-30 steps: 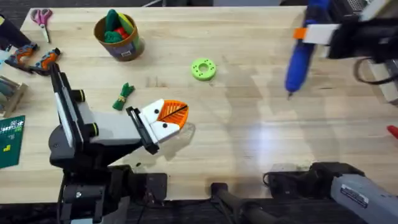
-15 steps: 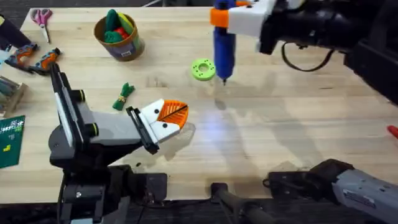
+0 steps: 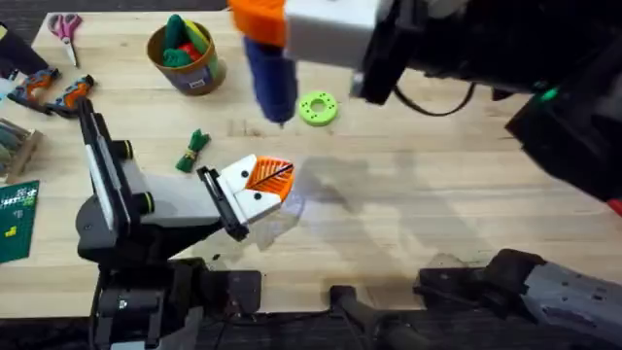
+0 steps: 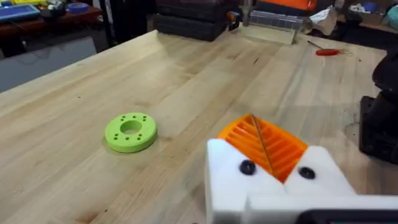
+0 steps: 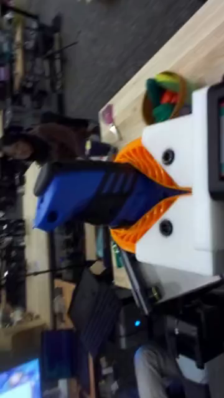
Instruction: Pick up the gripper from the table and insert it into the empty holder that is missing its gripper. Then pick up a screw, insert it into the mounting hole, and use the screwdriver to tighten it. Finally, clean up the table by picking up the vegetable and placing it into the bucket.
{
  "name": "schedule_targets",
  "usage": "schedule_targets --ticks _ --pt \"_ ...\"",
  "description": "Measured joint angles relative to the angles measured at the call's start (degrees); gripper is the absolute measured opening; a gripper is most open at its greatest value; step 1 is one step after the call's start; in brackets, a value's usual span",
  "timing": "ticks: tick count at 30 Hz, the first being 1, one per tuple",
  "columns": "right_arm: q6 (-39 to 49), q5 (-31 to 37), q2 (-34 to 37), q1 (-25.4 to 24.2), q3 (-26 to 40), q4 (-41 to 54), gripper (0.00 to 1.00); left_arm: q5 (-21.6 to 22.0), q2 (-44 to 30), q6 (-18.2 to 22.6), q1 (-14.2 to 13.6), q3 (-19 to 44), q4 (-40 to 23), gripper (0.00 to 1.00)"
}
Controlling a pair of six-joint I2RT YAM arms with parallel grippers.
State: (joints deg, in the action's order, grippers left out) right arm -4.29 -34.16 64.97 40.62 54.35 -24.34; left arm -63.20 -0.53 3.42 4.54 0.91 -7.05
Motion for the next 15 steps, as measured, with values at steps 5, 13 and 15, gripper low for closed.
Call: schedule_targets --ticks 5,13,15 --pt "0.00 -0.23 3.48 3.84 0.00 -5.14 0.027 -0.02 0.01 0.00 0.00 0.00 0.00 0.004" --pt "-0.02 -0.49 8.81 8.03 0.00 -9.61 0.027 0.00 0.01 0.00 0.00 0.00 0.00 0.004" --pt "-0.01 -1.64 9.02 8.25 0.00 -9.64 0.027 -0.02 0.01 0.00 0.00 0.00 0.00 0.004"
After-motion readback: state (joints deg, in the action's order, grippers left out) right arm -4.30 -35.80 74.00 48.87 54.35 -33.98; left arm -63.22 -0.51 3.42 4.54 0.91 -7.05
